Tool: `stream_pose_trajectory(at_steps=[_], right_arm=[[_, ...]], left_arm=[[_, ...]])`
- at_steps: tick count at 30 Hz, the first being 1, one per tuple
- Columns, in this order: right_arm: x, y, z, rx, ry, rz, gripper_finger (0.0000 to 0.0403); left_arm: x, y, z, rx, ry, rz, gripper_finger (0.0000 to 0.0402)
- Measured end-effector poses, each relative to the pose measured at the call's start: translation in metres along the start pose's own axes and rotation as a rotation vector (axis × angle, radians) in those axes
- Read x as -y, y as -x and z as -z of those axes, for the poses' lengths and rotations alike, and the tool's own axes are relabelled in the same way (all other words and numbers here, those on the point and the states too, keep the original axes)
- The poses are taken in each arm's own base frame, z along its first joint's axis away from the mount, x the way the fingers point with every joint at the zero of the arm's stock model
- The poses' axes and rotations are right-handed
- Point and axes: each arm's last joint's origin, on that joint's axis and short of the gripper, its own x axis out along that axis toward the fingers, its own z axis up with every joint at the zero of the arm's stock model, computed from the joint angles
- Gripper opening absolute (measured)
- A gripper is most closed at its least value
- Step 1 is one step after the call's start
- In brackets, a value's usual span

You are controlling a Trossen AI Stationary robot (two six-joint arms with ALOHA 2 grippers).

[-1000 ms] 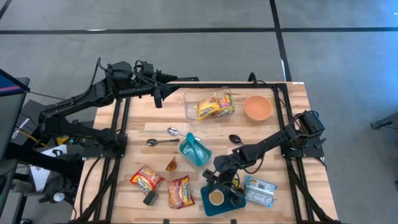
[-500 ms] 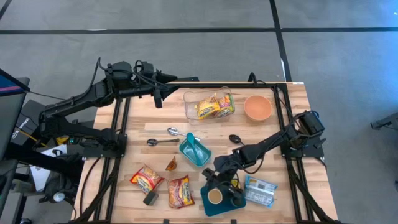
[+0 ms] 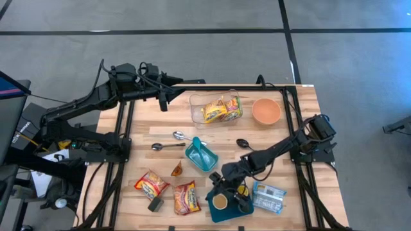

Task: Pick & Place Food Item
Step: Put the golden seasoning bottle into the blue bin

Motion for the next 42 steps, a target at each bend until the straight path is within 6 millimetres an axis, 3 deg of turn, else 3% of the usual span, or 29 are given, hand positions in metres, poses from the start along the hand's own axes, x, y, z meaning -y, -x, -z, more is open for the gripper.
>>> stream_pose_trajectory(at_steps=[8, 13, 16, 42], right_arm=[[-0.005, -0.002, 0.001, -0.013, -0.002, -0.015, 0.0291], [-0.004, -0.011, 0.012, -0.064, -0.044, -0.027, 0.0291], [0.0, -0.019, 0.004, -0.027, -0.024, -0.019, 0.0291], [0.003, -0.016, 0.006, -0.091, -0.036, -0.033, 0.0291]], left_arm=[[0.0, 0.0, 0.0, 0.0, 0.0, 0.0, 0.0227], [0.0, 0.0, 0.0, 0.0, 0.0, 0.0, 0.0226], [0.0, 0.0, 0.0, 0.001, 0.0, 0.0, 0.0223], [0.002, 0.0, -0.007, 0.066, -0.001, 0.016, 0.0224]])
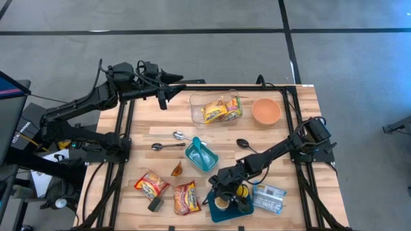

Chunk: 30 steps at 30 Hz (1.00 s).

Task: Pick & Place Food Item
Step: Put the golden seasoning bottle into the blue bin

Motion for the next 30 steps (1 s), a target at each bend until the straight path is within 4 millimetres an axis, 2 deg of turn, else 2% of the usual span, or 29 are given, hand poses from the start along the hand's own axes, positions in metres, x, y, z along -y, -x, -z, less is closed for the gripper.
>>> stream_pose_trajectory(at_steps=[30], right_arm=[[0.0033, 0.002, 0.0055, -0.052, -0.002, 0.028, 0.0291]], left_arm=[[0.0, 0.0, 0.0001, 0.0, 0.0, 0.0, 0.0226]])
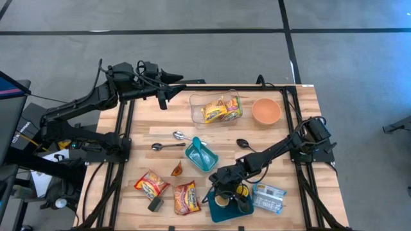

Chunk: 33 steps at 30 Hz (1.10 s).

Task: Pick & Place Food Item
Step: Put the golden seasoning bottle into the blue bin

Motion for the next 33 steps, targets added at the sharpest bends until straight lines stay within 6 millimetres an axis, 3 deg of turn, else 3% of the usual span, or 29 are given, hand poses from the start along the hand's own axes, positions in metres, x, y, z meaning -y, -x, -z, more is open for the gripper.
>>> stream_pose_trajectory(at_steps=[7, 33], right_arm=[[-0.001, -0.0009, -0.0012, -0.013, 0.006, 0.075, 0.0291], [-0.0025, -0.0016, -0.0022, -0.003, -0.056, 0.068, 0.0291]], left_arm=[[0.0001, 0.0, 0.0, 0.0, 0.0, 0.0, 0.0226], [0.0, 0.0, 0.0, 0.0, 0.0, 0.0, 0.0223]])
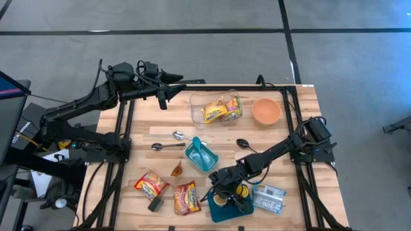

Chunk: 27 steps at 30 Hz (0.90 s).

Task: Pick & Place Food Item
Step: Put the golden seasoning bottle into the blue bin

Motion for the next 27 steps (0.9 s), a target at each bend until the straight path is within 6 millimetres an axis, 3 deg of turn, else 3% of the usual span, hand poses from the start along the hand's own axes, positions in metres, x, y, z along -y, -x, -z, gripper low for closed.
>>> stream_pose_trajectory(at_steps=[5, 17, 27], right_arm=[[-0.0001, 0.0, 0.0003, -0.001, -0.01, -0.003, 0.0301], [0.0003, 0.0, -0.0013, 0.015, -0.005, 0.005, 0.0384], [-0.0003, 0.0023, -0.0058, 0.049, -0.037, -0.004, 0.0381]], left_arm=[[0.0, 0.0, 0.0001, 0.0, 0.0, 0.0, 0.0225], [0.0, 0.0, 0.0, 0.0, 0.0, 0.0, 0.0227], [0.0, 0.0, 0.0001, 0.0, 0.0, 0.0, 0.0223]])
